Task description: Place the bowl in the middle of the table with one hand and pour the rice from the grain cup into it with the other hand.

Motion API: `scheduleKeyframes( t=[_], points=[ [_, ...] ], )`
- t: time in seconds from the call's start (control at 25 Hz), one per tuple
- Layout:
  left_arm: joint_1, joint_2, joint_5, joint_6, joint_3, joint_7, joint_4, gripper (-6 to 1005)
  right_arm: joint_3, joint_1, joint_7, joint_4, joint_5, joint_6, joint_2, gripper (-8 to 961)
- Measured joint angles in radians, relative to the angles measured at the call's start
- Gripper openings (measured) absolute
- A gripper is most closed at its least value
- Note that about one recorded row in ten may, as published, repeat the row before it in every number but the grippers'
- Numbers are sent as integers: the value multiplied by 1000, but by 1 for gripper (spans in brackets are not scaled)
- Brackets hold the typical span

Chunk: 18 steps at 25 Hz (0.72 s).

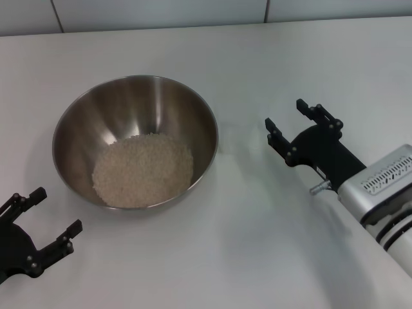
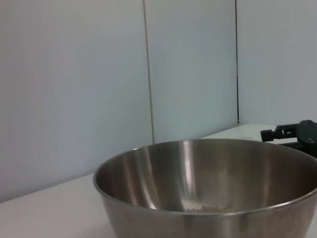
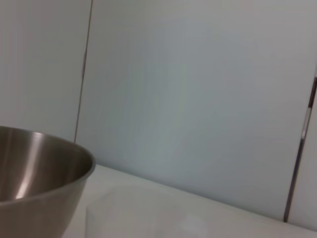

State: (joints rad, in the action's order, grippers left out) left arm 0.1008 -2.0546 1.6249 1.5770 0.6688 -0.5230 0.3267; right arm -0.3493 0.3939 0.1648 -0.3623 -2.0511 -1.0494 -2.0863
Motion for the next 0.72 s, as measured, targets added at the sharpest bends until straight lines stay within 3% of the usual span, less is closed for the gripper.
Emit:
scheduleKeyframes(
  t=[0.2, 0.44, 0.72],
  points=[
    [-2, -2, 2, -1, 0, 0, 0, 843, 38, -52, -2, 3, -1, -77, 2, 668],
    [-23, -2, -3, 8, 0, 0, 0, 844, 130, -155, -110, 58, -39, -343, 15, 716],
    [-33, -3, 2, 16, 0, 0, 0, 844, 200, -138, -335, 233, -226, -491, 10, 744]
  ],
)
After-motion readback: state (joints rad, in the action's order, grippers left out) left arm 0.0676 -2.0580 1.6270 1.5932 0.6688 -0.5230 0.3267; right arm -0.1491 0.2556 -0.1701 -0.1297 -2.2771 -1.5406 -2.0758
